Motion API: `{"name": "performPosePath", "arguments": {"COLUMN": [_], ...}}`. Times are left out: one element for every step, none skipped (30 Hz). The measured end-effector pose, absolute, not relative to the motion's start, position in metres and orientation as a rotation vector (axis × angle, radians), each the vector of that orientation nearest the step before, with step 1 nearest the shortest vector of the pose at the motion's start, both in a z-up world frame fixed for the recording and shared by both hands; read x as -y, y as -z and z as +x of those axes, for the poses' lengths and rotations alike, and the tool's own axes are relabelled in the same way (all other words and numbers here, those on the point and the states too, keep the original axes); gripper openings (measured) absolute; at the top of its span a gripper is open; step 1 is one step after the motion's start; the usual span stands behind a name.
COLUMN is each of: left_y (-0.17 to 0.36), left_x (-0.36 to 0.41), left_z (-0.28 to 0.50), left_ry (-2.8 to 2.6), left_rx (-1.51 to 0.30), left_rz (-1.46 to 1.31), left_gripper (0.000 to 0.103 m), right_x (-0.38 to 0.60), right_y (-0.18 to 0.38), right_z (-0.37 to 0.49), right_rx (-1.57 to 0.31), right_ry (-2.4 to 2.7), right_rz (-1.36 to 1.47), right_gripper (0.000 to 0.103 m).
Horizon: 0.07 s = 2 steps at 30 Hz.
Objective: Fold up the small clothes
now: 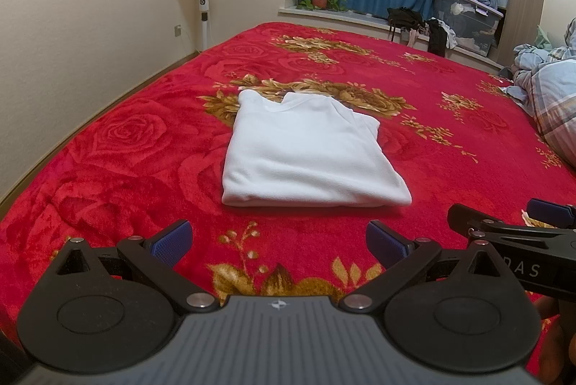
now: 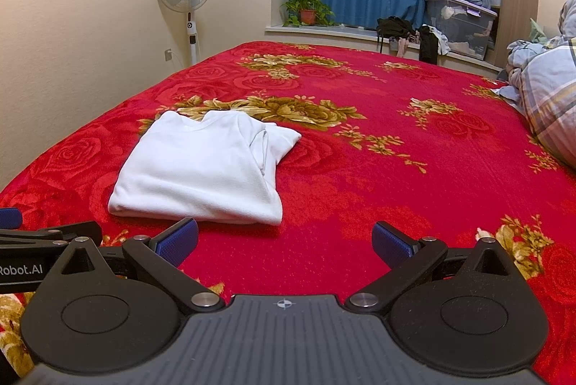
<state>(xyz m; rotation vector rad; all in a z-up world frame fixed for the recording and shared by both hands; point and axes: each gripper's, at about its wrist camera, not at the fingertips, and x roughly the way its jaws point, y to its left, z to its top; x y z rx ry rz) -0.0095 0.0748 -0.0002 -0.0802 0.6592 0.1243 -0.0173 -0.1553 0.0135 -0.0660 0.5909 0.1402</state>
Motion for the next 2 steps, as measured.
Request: {"name": "performPosePath", "arguments": {"left_y": [0.0003, 0.0001], "left_x": [-0.0743, -0.0737], "left_z": [-0.0097, -0.0098], "left_ry": [-0.125, -0.126], "left_rx": [-0.658, -0.658], "left_rz": [-0.080, -0.080], "left_gripper": [0.102, 0.102], "right_x": [0.1554, 0.1554], "right_y": [-0.0136, -0.0137], "right_z": [-0.0173, -0.0173], "right_rx": [-0.591, -0.591], "right_ry": [-0.140, -0.141], "right_rz": [-0.066, -0.065], "right_gripper": [0.102, 0.102]}}
